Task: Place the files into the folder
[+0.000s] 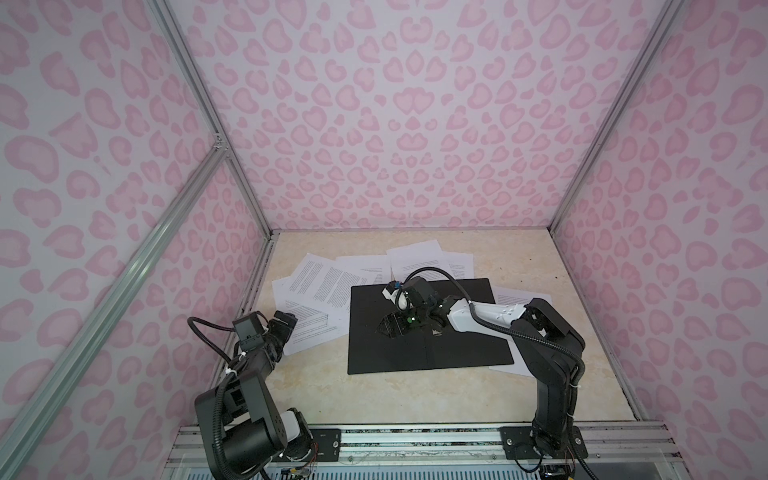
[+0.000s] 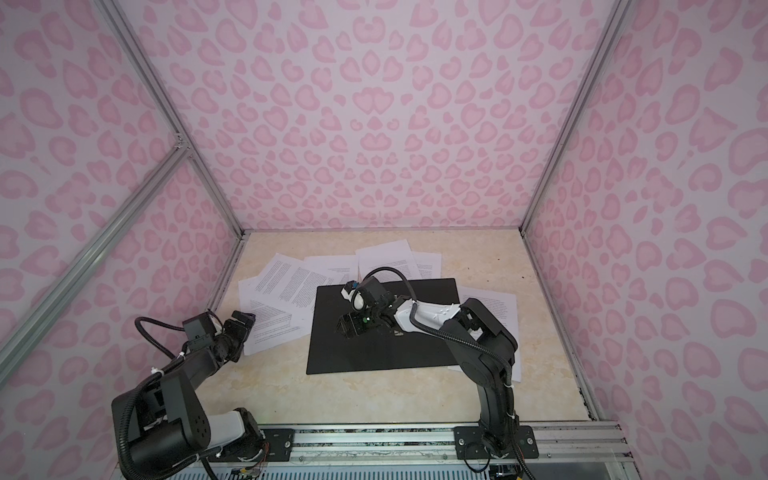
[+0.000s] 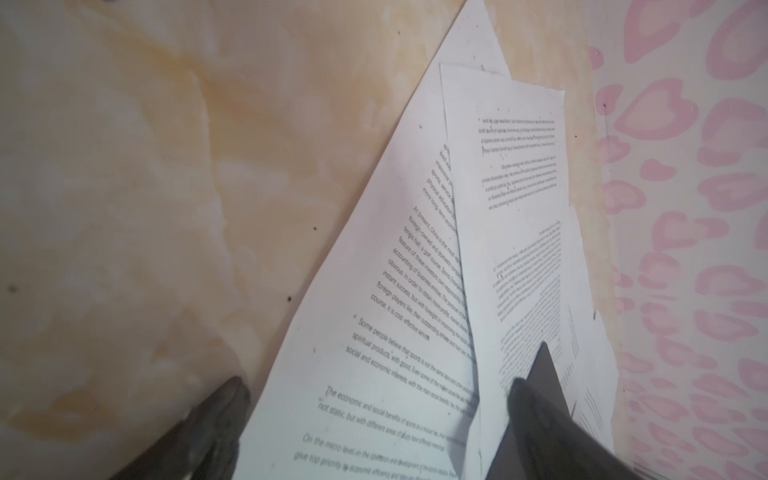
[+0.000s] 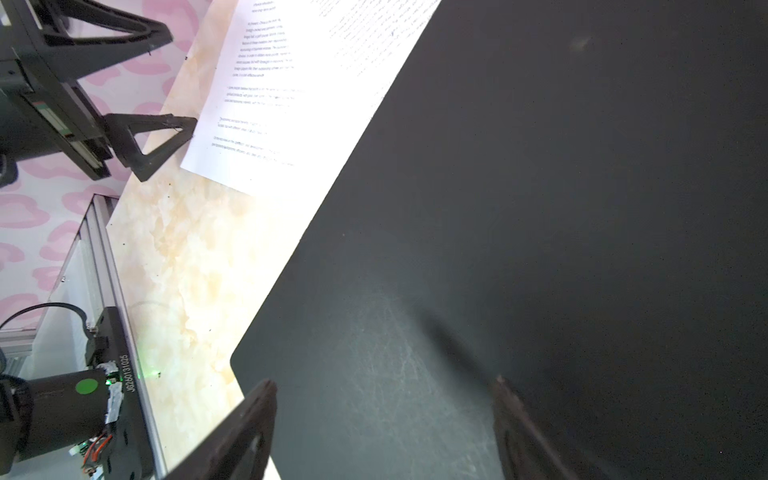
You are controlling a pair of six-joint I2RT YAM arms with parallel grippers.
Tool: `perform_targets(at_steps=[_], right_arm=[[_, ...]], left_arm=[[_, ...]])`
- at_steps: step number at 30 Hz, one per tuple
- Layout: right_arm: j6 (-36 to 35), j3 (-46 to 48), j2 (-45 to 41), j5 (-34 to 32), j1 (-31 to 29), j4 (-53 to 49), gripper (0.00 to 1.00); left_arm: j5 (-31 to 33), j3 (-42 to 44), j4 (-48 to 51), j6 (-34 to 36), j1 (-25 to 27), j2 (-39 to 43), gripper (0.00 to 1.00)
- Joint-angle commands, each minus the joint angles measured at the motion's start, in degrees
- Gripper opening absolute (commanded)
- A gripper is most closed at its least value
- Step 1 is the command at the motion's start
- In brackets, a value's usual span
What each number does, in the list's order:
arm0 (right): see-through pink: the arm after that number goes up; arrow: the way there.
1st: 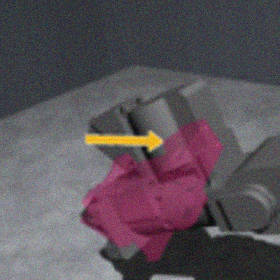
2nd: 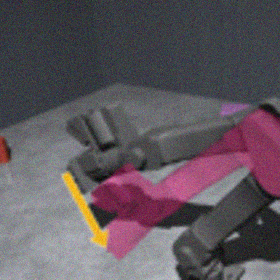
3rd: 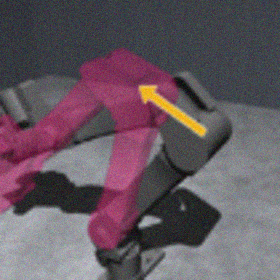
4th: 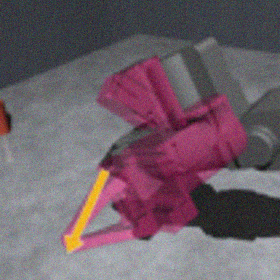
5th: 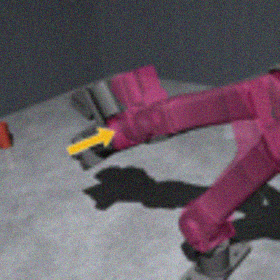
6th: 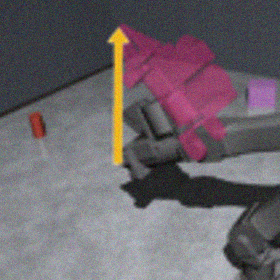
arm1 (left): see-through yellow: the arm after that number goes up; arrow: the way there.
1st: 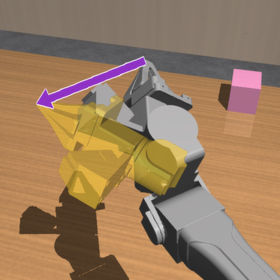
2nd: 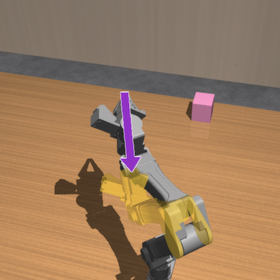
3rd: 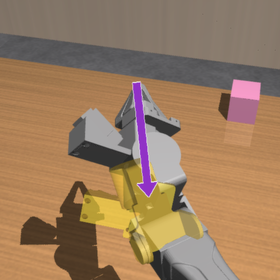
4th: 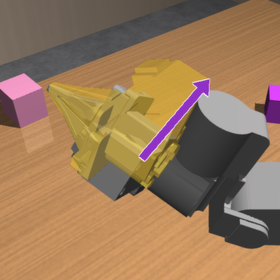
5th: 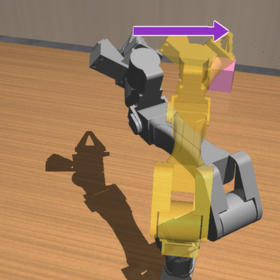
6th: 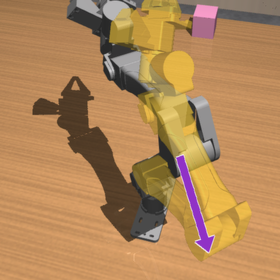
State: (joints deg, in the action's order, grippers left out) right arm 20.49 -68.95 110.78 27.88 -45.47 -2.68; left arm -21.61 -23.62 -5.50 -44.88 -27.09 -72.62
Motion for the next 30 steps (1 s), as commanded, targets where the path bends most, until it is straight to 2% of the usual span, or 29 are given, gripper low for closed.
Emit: perform_targets(at_steps=[1,9,12,14,18,25,30], right_arm=[[0.6,0.3,0.0,1.2,0.0,1.3,0.81],[1.2,0.4,0.2,2.1,0.1,1.9,0.81],[1.3,0.3,0.4,2.3,0.1,2.0,0.81],[1.4,0.4,0.5,2.3,0.1,2.0,0.81],[1.6,0.4,0.7,2.3,0.1,2.2,0.81],[1.8,0.5,0.8,3.3,0.1,2.9,0.81],[2.6,0.4,1.3,4.8,0.3,3.5,0.81]], left_arm=[[-7.6,0.9,3.2,-1.6,0.1,1.6,0.99],[-15.2,2.3,-0.9,-2.1,0.1,3.1,0.97],[-14.4,2.7,-1.1,-1.8,0.2,3.2,0.98],[-11.5,2.6,1.0,-1.3,0.5,3.4,1.00],[-8.7,3.1,1.2,-1.5,1.1,1.7,0.95],[-8.8,3.8,-3.7,-2.7,3.7,-3.4,0.80],[-9.6,6.1,-10.8,-3.4,3.8,-2.9,0.78]])
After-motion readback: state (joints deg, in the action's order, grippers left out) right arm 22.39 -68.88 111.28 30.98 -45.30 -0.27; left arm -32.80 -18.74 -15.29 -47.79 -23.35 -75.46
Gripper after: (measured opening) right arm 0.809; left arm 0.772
